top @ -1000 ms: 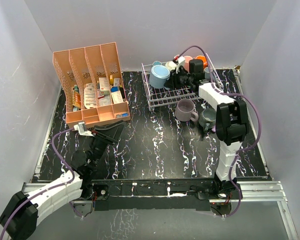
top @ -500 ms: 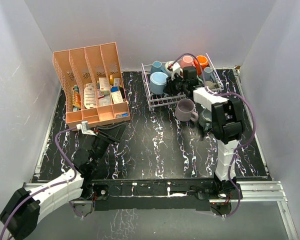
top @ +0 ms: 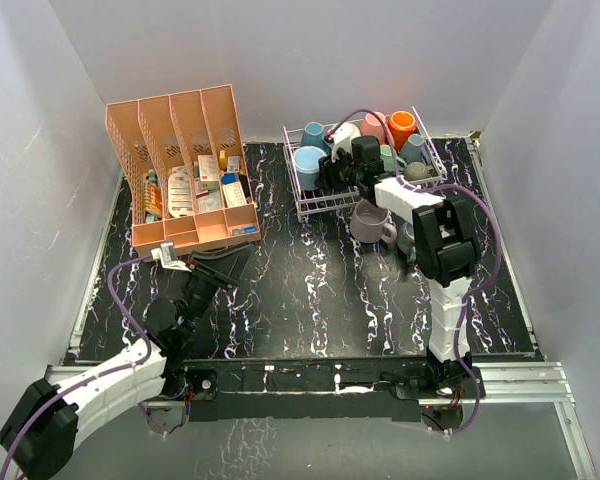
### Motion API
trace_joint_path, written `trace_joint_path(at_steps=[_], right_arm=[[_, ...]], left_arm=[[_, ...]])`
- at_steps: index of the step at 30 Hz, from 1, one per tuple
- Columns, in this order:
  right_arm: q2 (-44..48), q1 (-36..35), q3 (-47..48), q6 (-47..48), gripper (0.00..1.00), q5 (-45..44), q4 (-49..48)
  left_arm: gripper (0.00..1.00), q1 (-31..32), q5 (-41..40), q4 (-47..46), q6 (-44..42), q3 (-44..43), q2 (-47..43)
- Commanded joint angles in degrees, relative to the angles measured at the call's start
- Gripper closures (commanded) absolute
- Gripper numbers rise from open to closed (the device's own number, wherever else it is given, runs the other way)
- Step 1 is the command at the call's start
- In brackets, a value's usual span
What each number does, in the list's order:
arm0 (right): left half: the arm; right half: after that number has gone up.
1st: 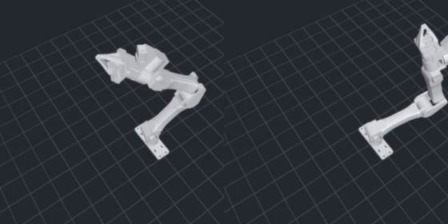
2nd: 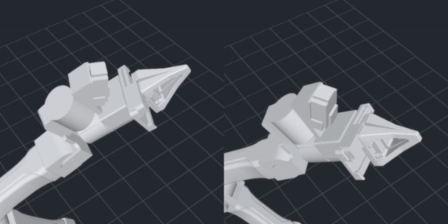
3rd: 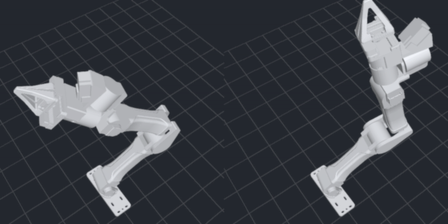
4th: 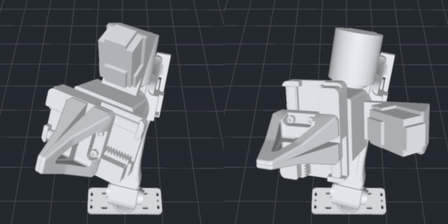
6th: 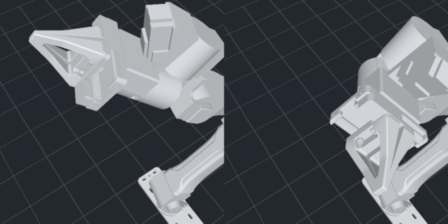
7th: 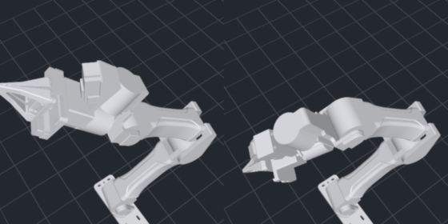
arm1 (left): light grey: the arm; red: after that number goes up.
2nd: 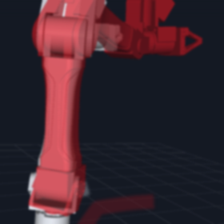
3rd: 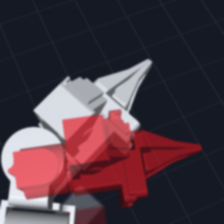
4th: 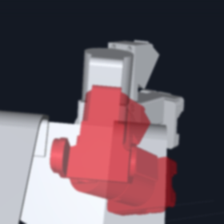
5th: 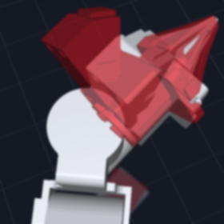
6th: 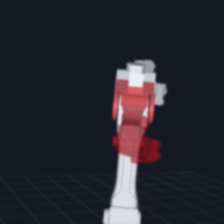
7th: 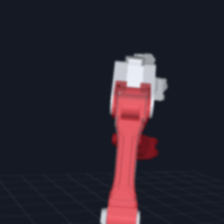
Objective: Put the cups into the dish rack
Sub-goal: Turn the cup upside down in the dish rack.
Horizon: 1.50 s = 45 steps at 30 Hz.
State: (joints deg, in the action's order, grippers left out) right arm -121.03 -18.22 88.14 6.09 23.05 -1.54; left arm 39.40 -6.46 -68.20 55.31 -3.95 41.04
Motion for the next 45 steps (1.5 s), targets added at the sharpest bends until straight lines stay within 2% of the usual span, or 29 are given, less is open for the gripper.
trace_joint_path(at_steps=[1, 8, 17, 20, 24, 26, 36, 45], right_arm=[[1.8, 0.2, 3.4, -1.1, 0.52, 5.5, -7.2], [5.8, 0.4, 1.5, -2.3, 0.46, 13.7, -7.4], [10.1, 1.9, -0.5, -3.4, 0.46, 16.4, -7.9], [11.0, 2.4, -1.2, -3.2, 0.52, 16.7, -7.9], [11.9, 2.9, -2.1, -0.9, 0.84, 15.2, -6.0], [12.1, 2.9, -2.7, -0.2, 0.92, 11.4, -5.4], [7.3, 1.9, 0.3, 0.7, 0.92, 2.4, -1.6], [3.4, -1.2, 3.6, 2.3, 0.92, -0.8, 1.2]], left_arm=[[0.48, 0.2, 0.4, 0.8, -0.1, -0.8, -1.7], [0.48, 0.2, 0.1, 1.7, -0.3, -0.5, -3.0], [0.48, 0.2, 0.0, 1.1, -0.1, 0.1, -2.8], [0.48, 0.2, 0.1, 0.4, 0.0, 0.1, -2.3], [0.48, 0.2, 0.0, 0.4, 0.0, 0.2, -2.1], [0.48, 0.2, -0.1, 0.4, 0.0, 0.2, -1.9], [0.48, 0.2, 0.5, -0.5, 0.5, -0.4, 0.6], [0.48, 0.2, 0.7, 0.3, 0.4, -1.1, 0.6]])
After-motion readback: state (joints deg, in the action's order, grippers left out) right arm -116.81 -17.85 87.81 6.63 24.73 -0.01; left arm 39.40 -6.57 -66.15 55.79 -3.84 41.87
